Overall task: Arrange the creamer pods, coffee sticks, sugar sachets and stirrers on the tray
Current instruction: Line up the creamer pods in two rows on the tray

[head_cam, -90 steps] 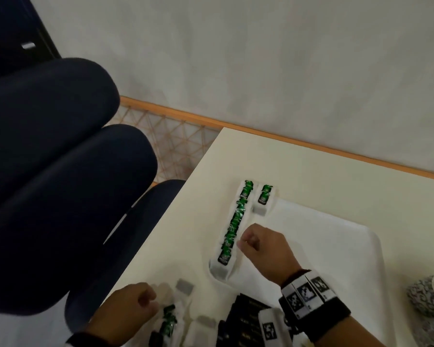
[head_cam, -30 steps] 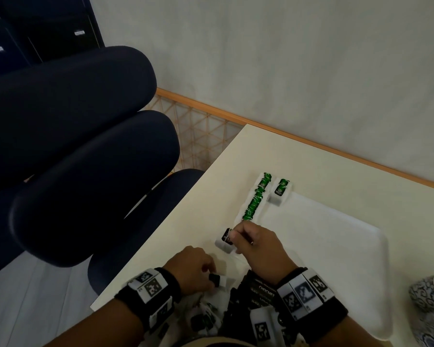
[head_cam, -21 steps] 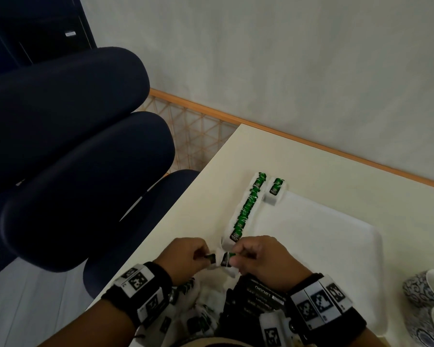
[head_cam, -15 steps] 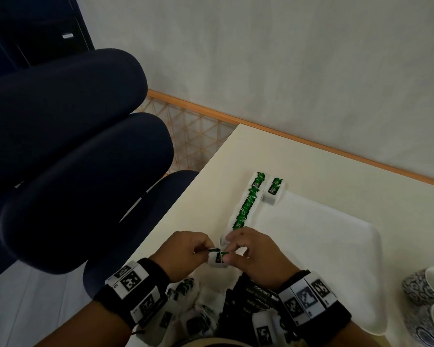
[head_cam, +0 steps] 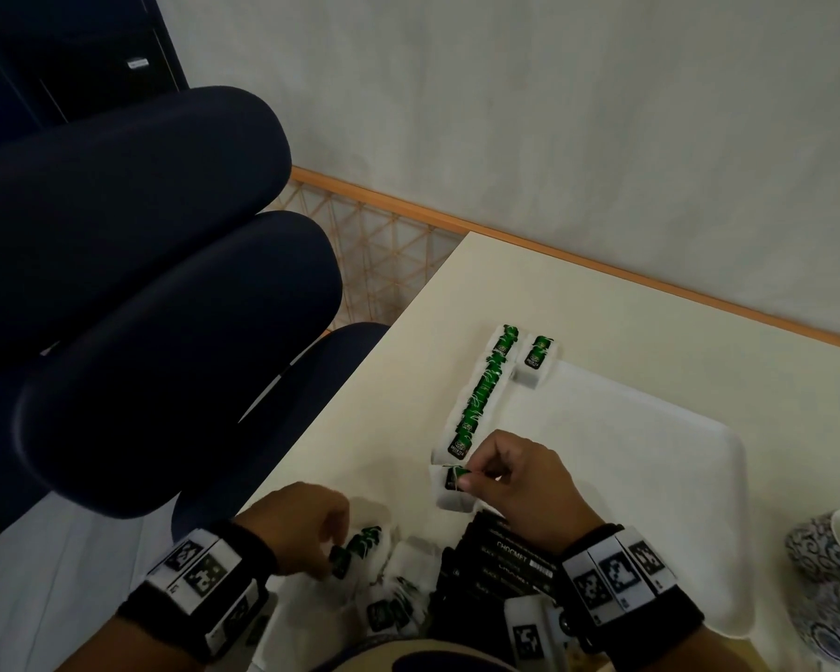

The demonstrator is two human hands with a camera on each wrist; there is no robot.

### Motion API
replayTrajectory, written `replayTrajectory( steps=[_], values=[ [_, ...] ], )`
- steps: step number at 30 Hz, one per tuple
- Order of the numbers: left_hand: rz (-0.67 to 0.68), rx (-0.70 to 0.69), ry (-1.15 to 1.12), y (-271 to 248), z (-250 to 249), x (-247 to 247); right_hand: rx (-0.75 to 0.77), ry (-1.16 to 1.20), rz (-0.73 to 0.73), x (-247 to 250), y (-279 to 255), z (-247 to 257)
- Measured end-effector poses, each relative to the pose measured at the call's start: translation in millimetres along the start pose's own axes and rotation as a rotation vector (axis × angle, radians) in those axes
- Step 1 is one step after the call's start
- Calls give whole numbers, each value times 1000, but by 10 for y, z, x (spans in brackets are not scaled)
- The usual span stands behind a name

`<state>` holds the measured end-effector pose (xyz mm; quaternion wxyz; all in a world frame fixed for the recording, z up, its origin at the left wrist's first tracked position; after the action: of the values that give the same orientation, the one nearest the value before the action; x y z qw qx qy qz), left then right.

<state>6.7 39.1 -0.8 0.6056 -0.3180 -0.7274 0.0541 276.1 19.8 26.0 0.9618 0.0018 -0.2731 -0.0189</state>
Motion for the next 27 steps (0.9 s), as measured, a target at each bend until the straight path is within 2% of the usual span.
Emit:
replayTrajectory(
  steps=[2, 7, 12, 15, 20, 23, 27],
  values=[
    [15, -11, -27, -84, 41, -98, -22, 8, 10, 17, -18, -20],
    [-157, -19, -39, -149, 45, -334, -18, -8, 51, -21, -46, -26],
    [-228, 16, -37, -158, 66, -402, -17, 21, 69, -64, -79, -22],
    [-276, 60, -200, -185, 78, -402, -8, 8, 90, -65, -85, -23],
    [-230, 69, -445, -197, 116, -361, 29, -20, 139, -68, -98, -10],
    [-182, 73, -416, -186, 133, -349, 42, -41, 139, -63, -101, -9],
    [-208, 65, -267, -165, 147, -367, 68, -83, 153, -39, -120, 2]
  ],
)
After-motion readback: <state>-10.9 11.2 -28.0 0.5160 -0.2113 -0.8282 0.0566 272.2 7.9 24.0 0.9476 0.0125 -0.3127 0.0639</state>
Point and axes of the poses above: each hand's wrist, its own y-axis towards the middle knuckle, its own x-axis out of the back of the hand, z = x × y, the point moved 1 cm from there along y, towards the middle knuckle, and after that the axes turned 8 degrees about -z, right-handed, at the moved point
